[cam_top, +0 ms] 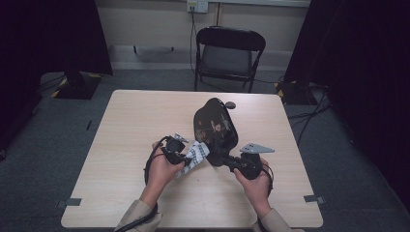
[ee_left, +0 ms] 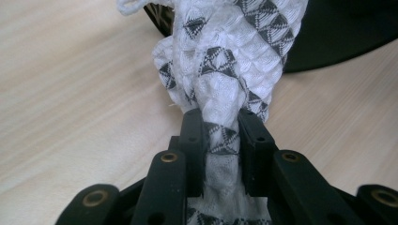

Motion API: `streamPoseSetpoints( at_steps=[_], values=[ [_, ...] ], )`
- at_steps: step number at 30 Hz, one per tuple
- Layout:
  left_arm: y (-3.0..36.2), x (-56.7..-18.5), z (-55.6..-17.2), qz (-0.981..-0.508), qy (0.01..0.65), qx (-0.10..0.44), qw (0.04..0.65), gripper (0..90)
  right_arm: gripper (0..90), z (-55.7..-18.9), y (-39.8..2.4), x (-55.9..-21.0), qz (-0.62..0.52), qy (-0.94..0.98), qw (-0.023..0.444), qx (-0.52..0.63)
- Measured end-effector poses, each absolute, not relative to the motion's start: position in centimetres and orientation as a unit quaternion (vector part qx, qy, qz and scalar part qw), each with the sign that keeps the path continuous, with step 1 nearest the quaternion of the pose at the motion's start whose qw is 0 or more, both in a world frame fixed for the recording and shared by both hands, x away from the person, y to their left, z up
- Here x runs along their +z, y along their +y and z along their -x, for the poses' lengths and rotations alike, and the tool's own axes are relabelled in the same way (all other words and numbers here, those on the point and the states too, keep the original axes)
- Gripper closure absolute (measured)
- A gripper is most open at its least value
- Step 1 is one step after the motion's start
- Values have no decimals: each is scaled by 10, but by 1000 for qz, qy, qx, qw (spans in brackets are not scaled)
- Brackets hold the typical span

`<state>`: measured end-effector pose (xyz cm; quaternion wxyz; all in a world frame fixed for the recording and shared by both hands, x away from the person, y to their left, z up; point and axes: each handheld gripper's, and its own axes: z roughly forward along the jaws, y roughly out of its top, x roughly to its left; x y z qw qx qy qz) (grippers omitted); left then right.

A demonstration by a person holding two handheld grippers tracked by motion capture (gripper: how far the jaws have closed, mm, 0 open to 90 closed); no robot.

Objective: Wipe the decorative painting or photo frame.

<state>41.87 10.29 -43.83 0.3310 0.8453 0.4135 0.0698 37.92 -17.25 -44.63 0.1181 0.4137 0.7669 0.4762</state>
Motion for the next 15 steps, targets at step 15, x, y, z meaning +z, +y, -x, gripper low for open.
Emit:
streamPoseSetpoints(
  at_steps=[15],
  values=[
    [108, -350, -424, -819, 390, 111, 407, 740, 787, -379, -172, -446, -415, 767, 121, 474]
  ],
)
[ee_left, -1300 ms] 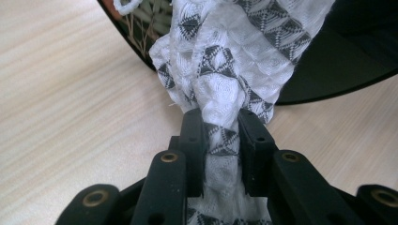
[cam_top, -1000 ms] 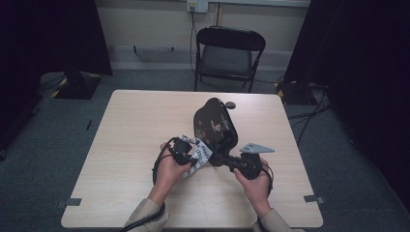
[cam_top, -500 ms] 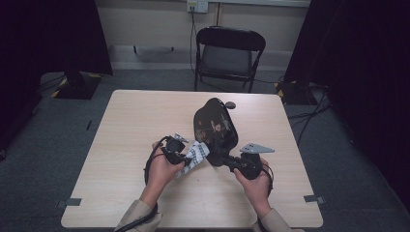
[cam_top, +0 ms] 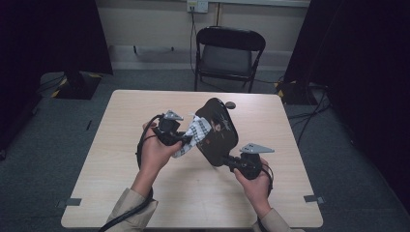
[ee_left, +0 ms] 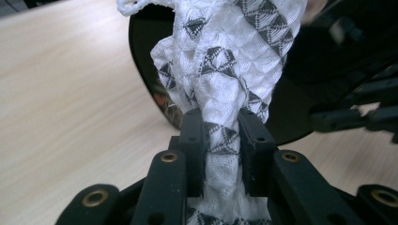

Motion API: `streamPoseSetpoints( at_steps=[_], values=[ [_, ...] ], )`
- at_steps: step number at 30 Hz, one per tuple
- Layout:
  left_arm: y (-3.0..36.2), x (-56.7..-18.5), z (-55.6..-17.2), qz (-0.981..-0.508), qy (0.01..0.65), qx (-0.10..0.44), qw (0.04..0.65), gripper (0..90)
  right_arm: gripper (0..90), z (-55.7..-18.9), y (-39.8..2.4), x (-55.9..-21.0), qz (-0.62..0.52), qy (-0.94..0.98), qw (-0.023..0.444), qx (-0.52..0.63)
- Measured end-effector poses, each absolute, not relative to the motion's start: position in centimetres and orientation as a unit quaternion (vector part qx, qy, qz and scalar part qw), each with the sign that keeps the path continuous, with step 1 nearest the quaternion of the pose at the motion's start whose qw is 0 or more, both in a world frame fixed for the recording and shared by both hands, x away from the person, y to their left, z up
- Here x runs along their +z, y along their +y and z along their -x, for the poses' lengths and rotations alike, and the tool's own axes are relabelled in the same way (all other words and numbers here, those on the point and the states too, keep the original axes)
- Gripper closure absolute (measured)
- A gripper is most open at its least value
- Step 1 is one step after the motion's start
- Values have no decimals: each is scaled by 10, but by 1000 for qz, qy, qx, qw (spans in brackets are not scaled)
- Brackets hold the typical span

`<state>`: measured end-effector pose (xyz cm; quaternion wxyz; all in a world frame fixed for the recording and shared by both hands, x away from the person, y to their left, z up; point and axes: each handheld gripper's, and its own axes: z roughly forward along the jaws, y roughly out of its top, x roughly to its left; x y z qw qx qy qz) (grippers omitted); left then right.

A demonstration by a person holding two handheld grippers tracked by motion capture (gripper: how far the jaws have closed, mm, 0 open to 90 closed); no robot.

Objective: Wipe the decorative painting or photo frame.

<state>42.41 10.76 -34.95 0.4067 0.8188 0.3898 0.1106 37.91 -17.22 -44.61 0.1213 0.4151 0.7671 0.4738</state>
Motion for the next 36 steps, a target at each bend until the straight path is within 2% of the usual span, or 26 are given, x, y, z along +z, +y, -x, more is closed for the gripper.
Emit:
streamPoseSetpoints(
  at_steps=[2, 10, 20, 36],
  values=[
    [102, -331, -425, -817, 377, 117, 419, 740, 788, -379, -172, -446, -415, 767, 122, 474],
    [81, -305, -427, -818, 354, 127, 435, 741, 789, -380, -172, -446, -413, 768, 125, 473],
    [65, -318, -435, -821, 358, 124, 427, 740, 789, -380, -171, -445, -412, 769, 126, 472],
    [69, -348, -434, -828, 368, 117, 408, 738, 788, -380, -170, -445, -414, 769, 123, 471]
  ],
)
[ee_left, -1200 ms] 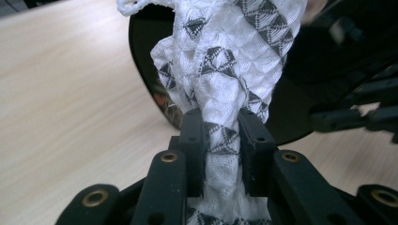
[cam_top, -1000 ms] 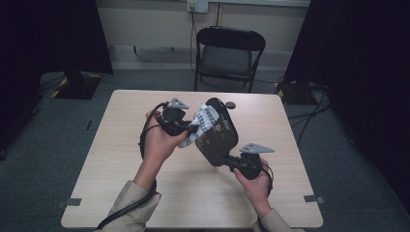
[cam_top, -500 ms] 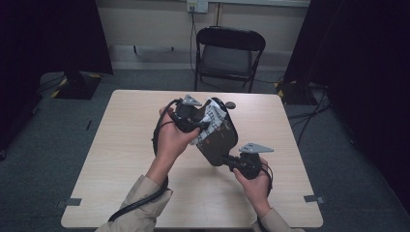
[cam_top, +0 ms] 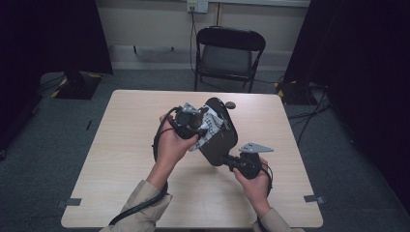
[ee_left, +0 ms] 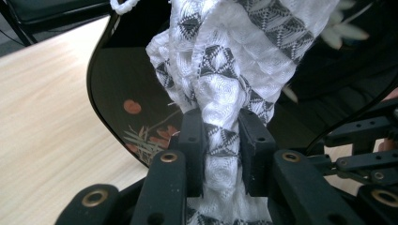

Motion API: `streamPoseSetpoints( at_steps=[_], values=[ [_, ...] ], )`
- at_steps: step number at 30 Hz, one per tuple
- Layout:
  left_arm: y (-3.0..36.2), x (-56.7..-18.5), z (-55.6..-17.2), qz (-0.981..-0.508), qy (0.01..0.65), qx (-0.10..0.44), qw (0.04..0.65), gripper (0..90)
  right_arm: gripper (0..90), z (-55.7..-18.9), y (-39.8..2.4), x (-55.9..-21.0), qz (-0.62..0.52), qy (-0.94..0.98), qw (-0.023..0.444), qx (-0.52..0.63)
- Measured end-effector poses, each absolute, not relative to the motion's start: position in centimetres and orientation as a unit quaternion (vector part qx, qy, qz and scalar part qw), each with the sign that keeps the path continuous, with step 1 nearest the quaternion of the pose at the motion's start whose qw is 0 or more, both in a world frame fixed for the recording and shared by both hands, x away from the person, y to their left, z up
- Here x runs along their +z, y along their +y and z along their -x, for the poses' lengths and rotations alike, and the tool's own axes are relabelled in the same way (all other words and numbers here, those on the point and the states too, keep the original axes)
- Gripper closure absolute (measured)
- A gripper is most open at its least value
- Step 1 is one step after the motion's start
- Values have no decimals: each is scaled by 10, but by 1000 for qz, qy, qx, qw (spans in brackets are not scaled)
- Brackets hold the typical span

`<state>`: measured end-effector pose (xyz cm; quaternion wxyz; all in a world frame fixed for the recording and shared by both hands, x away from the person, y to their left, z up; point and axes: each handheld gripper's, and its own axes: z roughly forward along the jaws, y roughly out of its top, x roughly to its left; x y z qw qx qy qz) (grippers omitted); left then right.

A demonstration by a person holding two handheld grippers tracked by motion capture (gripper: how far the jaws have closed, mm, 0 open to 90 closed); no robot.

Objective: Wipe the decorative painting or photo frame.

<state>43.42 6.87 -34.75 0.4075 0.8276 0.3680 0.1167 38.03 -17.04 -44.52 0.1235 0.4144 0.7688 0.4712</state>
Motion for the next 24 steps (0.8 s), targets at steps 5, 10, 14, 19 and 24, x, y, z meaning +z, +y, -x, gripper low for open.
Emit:
streamPoseSetpoints(
  at_steps=[5, 10, 14, 19, 24],
  values=[
    [70, -364, -434, -830, 375, 112, 397, 738, 787, -380, -170, -445, -415, 769, 124, 471],
    [72, -380, -432, -834, 379, 104, 386, 737, 786, -380, -170, -445, -413, 769, 122, 472],
    [73, -391, -431, -835, 382, 101, 382, 737, 785, -380, -170, -445, -413, 769, 122, 472],
    [74, -402, -430, -838, 385, 98, 375, 737, 785, -380, -170, -445, -413, 769, 123, 471],
    [74, -412, -429, -840, 389, 93, 366, 738, 785, -380, -170, -445, -413, 770, 122, 471]
  ],
)
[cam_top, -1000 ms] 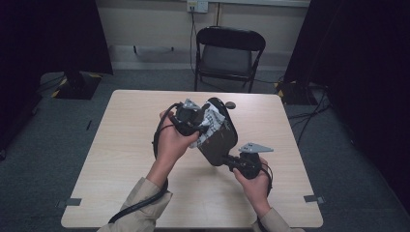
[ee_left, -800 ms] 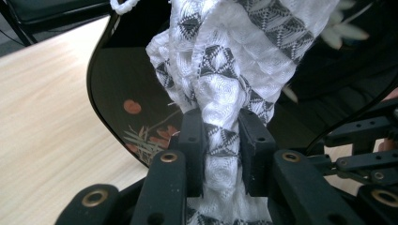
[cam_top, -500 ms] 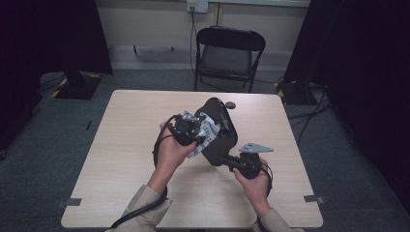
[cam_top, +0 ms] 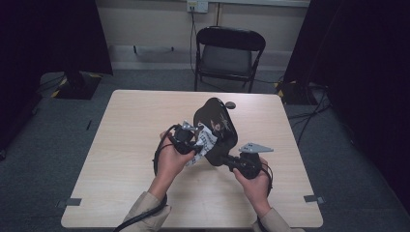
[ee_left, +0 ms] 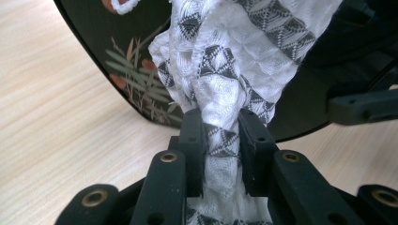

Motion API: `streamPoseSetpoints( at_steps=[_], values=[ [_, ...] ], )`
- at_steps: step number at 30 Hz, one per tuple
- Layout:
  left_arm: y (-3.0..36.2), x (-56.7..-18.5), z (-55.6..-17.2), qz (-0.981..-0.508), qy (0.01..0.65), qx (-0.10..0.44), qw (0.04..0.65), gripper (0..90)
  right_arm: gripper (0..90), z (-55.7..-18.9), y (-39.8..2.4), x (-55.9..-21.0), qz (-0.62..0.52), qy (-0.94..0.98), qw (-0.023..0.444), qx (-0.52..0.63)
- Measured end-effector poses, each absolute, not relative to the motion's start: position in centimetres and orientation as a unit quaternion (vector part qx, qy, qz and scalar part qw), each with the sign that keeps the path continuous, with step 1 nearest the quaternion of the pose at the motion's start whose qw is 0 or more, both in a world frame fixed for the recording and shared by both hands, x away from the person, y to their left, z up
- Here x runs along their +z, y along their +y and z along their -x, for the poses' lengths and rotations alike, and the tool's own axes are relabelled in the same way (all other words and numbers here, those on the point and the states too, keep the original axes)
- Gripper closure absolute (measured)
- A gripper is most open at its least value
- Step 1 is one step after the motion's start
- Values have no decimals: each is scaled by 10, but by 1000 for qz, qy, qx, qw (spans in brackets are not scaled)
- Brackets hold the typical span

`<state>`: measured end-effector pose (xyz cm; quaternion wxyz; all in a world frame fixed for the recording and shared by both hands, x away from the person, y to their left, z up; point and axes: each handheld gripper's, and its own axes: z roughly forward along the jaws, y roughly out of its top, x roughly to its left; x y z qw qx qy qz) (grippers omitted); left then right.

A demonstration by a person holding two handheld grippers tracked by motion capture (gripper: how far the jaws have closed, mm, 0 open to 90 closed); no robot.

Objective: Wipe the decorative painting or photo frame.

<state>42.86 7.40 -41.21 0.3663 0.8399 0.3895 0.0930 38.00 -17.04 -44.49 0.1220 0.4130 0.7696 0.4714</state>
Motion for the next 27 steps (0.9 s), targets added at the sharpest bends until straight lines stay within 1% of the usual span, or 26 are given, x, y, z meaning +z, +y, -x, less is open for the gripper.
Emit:
streamPoseSetpoints(
  at_steps=[12, 27],
  values=[
    [75, -439, -425, -846, 397, 85, 345, 738, 786, -380, -171, -444, -412, 771, 123, 470],
    [77, -461, -421, -857, 400, 74, 317, 736, 787, -380, -171, -445, -412, 771, 124, 470]
  ],
)
